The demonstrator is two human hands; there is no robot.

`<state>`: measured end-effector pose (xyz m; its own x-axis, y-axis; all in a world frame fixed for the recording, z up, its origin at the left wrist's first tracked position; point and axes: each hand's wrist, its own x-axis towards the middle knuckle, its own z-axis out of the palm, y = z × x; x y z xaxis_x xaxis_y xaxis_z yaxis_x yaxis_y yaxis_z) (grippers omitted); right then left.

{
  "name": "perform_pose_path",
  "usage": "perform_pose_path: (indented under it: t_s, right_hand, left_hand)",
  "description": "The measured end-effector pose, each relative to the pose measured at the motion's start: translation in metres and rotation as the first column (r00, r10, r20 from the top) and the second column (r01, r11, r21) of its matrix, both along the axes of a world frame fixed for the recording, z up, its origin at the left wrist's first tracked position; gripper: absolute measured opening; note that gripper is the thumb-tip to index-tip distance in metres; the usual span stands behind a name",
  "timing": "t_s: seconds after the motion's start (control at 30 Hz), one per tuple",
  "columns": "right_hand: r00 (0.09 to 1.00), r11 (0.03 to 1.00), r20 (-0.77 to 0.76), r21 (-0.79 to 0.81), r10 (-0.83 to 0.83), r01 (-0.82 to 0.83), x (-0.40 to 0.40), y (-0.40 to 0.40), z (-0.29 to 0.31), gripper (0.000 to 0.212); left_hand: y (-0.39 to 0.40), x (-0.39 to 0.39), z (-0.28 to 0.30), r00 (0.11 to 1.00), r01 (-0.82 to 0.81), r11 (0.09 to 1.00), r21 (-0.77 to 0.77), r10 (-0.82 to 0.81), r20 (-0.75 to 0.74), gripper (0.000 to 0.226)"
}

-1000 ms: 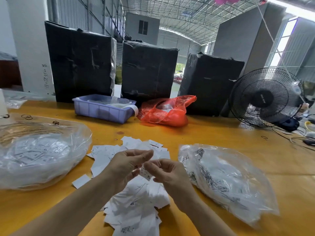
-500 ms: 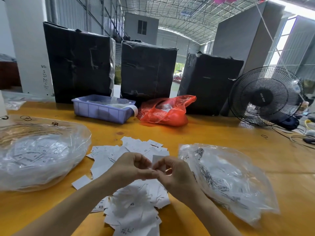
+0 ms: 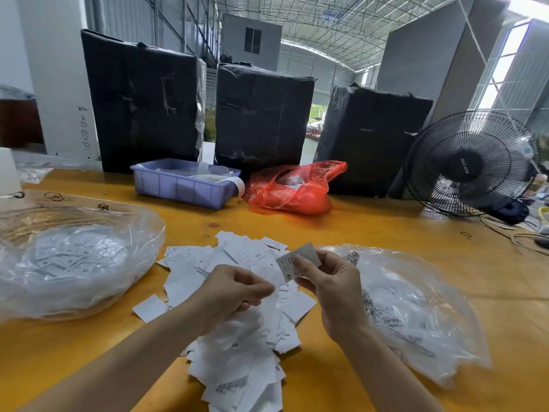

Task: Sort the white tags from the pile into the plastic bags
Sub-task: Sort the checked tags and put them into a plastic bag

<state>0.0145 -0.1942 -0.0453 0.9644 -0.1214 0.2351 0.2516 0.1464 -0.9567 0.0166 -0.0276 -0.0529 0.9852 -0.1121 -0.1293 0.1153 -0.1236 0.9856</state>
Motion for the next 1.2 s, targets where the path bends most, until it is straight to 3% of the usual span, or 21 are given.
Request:
perform_pose_path:
  t_s: [0.13,0.43,0.73,1.2]
  right_hand:
    - [1.000,0.999,0.024,-0.041,-0.005,0.006,-0.0002,-0.0001,0.0014,0.001]
    - [0.998,1.000,0.056,-0.001,-0.006,0.006,-0.0018,0.0000,0.0038,0.003]
    - [0.995,0.997,0.100,-0.071,0.023,-0.016,-0.0035,0.0035,0.0021,0.002]
    - [0.993,0.980,0.070,-0.181,0.099,-0.085,-0.0058,0.0014,0.0014,0.006]
  left_hand:
    - [-0.0031,-0.0030,0.0005,0.999,0.035,0.999,0.014,-0.034,-0.008,0.010]
    - [-0.0042,-0.0035,0.0023,0.999,0.050,0.996,0.068,-0.051,0.016,0.009]
    - [-0.0060,-0.0036,0.0015,0.995,0.059,0.989,0.132,-0.069,0.069,0.013]
    - [0.0020,0.0002,0.0052,0.998,0.013,0.999,0.038,-0.015,0.060,0.011]
